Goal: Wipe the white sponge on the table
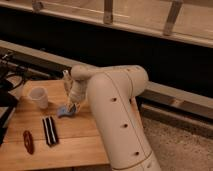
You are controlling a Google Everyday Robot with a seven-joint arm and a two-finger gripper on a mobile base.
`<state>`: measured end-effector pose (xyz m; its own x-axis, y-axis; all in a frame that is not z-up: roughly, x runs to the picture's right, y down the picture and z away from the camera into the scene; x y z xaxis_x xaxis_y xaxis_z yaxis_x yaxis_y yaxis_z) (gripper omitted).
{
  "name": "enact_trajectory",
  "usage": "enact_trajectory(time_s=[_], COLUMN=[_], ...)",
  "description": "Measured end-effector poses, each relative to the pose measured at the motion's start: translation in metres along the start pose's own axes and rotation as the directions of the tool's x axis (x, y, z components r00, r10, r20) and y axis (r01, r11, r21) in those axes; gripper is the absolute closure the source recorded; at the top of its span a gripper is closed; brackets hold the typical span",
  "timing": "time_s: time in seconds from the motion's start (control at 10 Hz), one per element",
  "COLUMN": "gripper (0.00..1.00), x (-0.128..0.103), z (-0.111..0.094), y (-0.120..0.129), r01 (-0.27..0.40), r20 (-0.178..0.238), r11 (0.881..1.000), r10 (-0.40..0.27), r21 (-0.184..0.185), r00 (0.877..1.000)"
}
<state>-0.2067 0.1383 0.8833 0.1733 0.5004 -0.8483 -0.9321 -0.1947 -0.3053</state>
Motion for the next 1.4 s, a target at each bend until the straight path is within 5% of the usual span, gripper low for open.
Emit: enact_trajectory(time_s=[0.2, 0.7, 1.0, 1.4], gripper=[1.00, 1.00, 1.00, 1.00], x=[-0.002, 0.030, 0.041, 0.065], z=[0.006, 0.006, 0.014, 0.010], y=[0.015, -0.005, 0.011, -0.016], r01=[-0.005, 0.003, 0.009, -0.015], r20=[-0.005, -0.013, -0.022, -0.009], r11=[1.000, 1.000, 1.000, 0.999], r10=[0.005, -0.003, -0.009, 0.016], r21=[0.001, 0.023, 0.029, 0.038], r00=[1.000, 1.000, 1.000, 1.000])
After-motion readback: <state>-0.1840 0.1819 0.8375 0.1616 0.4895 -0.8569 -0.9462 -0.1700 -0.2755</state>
